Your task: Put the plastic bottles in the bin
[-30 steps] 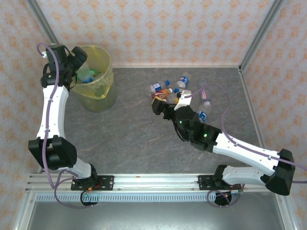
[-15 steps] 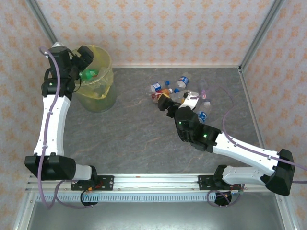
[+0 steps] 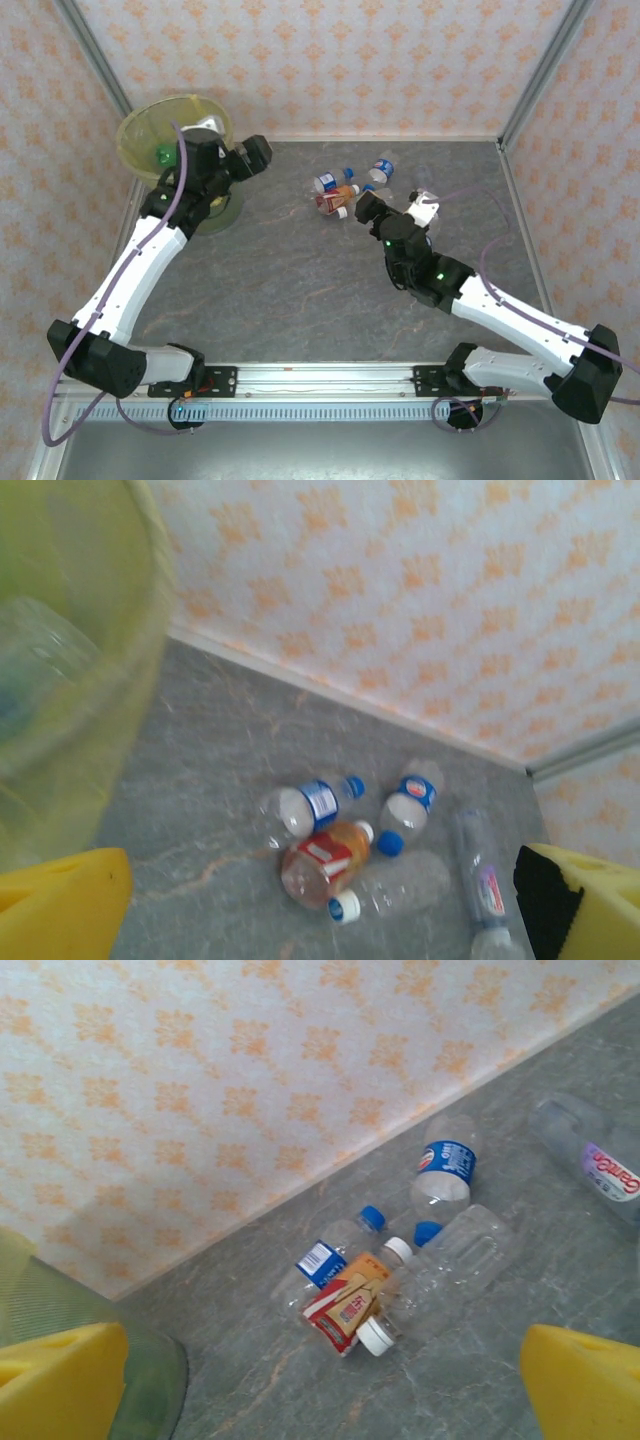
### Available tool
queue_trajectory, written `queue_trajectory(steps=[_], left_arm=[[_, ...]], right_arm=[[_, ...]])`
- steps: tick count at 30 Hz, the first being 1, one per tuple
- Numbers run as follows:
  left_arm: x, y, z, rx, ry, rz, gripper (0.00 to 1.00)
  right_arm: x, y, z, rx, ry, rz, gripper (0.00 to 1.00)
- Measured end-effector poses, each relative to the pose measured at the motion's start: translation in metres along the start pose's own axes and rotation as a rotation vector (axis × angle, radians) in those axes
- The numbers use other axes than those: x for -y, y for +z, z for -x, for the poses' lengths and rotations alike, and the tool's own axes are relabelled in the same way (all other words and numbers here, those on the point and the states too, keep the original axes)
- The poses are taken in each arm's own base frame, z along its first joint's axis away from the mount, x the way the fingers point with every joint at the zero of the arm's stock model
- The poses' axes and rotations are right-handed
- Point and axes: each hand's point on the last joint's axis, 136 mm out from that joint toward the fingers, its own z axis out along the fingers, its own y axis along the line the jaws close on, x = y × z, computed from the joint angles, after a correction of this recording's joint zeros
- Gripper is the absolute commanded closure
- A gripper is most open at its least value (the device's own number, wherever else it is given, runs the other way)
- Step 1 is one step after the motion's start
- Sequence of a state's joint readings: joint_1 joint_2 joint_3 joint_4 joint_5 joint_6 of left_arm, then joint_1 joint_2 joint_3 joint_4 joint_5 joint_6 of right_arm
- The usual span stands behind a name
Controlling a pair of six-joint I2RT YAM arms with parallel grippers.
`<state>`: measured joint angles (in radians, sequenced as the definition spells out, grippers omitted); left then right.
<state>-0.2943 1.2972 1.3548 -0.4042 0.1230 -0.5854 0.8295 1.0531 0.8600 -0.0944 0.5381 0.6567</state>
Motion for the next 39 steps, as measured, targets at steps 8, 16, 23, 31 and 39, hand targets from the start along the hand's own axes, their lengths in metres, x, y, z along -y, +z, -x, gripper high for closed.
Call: queue_trajectory(steps=[8, 16, 23, 31, 39], left_arm=[[0.034, 0.007, -0.064, -0.103, 0.033, -0.102, 0.01], [0.044, 0.007, -0.074, -0.107, 0.017, -0.127, 0.01], [0.040, 0.009, -0.078, -0.110, 0.012, -0.119, 0.01], [0.037, 0.011, -0.079, -0.111, 0.012, -0.107, 0.01], [0.037, 0.011, -0.079, -0.109, 0.013, -0.105, 0.01]], right_arm=[[0.073, 0.018, -0.011, -0.069, 0.039, -0.126, 0.00], [0.144, 0.037, -0.042, -0.216, 0.067, -0.261, 0.09], [0.175, 0.045, -0.079, -0.358, 0.094, -0.325, 0.20], [0.196, 0.046, -0.114, -0.446, 0.116, -0.384, 0.24], [0.204, 0.050, -0.127, -0.468, 0.116, -0.400, 0.35]])
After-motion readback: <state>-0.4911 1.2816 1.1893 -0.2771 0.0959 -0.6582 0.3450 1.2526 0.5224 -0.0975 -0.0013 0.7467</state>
